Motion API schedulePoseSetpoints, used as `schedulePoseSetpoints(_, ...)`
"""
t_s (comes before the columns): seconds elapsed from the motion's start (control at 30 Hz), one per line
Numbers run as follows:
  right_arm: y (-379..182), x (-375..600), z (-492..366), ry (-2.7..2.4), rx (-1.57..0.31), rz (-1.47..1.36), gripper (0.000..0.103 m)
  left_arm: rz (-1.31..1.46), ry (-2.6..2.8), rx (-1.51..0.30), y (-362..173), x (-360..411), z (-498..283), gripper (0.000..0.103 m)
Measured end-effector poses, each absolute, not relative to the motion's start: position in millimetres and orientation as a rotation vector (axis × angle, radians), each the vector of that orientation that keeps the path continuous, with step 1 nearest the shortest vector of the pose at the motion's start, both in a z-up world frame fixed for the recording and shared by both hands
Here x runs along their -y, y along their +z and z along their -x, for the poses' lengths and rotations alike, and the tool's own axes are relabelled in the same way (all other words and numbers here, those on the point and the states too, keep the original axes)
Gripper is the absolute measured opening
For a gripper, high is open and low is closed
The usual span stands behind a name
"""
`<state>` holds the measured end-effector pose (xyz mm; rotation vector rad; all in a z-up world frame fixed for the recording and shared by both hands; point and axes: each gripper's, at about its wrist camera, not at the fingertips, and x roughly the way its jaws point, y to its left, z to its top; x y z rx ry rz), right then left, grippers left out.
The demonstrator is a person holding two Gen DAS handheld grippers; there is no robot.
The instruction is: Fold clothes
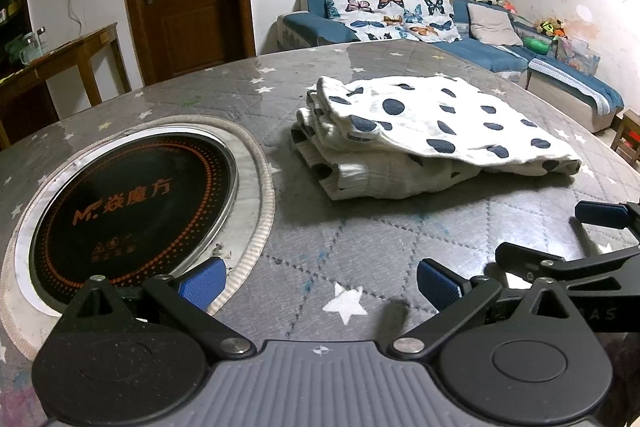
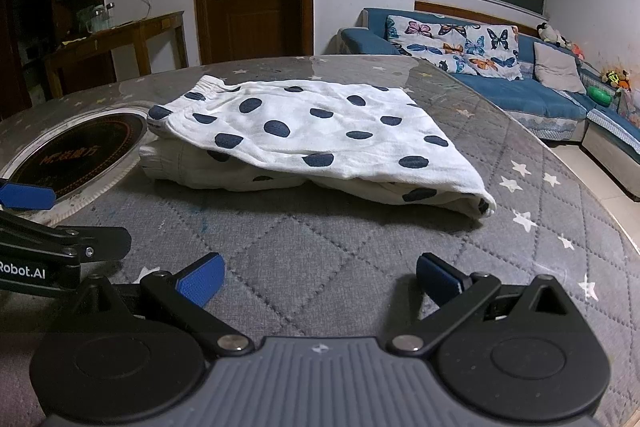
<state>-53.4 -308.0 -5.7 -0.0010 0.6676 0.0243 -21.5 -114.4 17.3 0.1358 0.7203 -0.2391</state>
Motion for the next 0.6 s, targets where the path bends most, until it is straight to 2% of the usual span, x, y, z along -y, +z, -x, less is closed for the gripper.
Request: schedulePoseSetpoints(0.6,0.3,305.1,49.8,0.027,-0.649,0.012,0.103,-0.11,-0.25,-0.687,27.0,113.5,25.4,0.103)
